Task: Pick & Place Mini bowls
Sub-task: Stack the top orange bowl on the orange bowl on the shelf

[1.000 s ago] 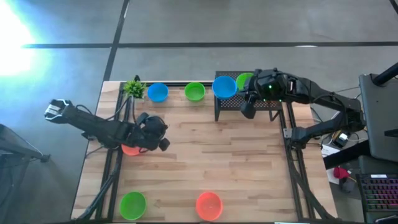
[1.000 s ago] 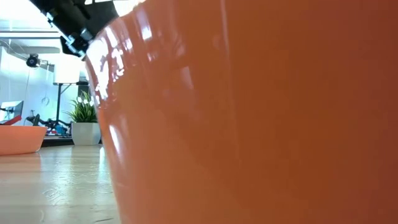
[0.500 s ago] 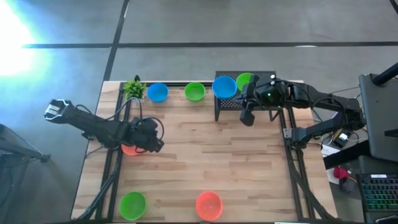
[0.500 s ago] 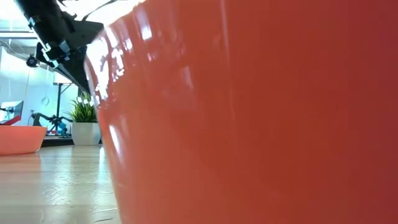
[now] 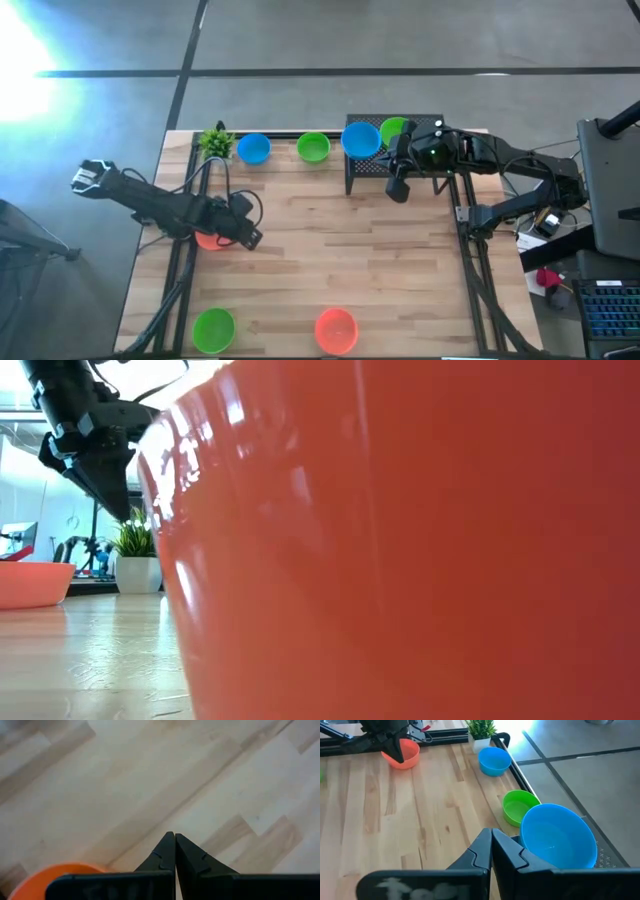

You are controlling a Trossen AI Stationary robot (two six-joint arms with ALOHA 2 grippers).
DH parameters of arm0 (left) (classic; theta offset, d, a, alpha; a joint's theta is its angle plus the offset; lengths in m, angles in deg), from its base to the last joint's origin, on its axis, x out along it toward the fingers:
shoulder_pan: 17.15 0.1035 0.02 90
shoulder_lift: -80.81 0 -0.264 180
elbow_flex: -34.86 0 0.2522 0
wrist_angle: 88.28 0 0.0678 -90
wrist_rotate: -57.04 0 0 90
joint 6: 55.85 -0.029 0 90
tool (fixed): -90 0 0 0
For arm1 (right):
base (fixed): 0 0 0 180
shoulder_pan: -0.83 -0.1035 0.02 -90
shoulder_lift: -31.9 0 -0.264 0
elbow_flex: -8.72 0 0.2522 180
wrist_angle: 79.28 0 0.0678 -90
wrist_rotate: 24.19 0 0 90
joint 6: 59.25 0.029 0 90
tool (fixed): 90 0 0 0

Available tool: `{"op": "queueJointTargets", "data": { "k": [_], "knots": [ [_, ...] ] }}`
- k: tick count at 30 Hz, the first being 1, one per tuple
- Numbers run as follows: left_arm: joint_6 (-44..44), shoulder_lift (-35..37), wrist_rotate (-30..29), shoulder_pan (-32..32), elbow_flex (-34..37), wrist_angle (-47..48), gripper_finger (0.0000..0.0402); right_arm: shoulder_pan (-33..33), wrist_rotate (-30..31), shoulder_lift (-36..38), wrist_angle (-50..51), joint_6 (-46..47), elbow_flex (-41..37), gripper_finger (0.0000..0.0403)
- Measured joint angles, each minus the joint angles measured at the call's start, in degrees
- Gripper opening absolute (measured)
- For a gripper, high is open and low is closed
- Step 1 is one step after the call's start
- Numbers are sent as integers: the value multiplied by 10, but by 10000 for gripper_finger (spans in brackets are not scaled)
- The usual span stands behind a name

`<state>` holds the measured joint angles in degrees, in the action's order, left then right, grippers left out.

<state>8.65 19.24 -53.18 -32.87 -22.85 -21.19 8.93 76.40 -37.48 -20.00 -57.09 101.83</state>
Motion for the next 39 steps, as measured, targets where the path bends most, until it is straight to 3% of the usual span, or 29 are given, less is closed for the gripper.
{"op": "queueJointTargets", "data": {
  "k": [9,17,24,33,39],
  "knots": [
    [44,0,9,3,1,47,3,0,0,0,0,-11,0,8],
    [110,0,90,3,1,99,3,0,0,0,1,-20,0,8],
    [111,0,106,3,1,102,6,0,0,0,1,-29,0,8],
    [111,0,105,3,2,107,80,0,0,0,1,-37,0,8],
    [129,-11,103,3,31,98,92,0,0,-1,1,-38,0,8]
  ]
}}
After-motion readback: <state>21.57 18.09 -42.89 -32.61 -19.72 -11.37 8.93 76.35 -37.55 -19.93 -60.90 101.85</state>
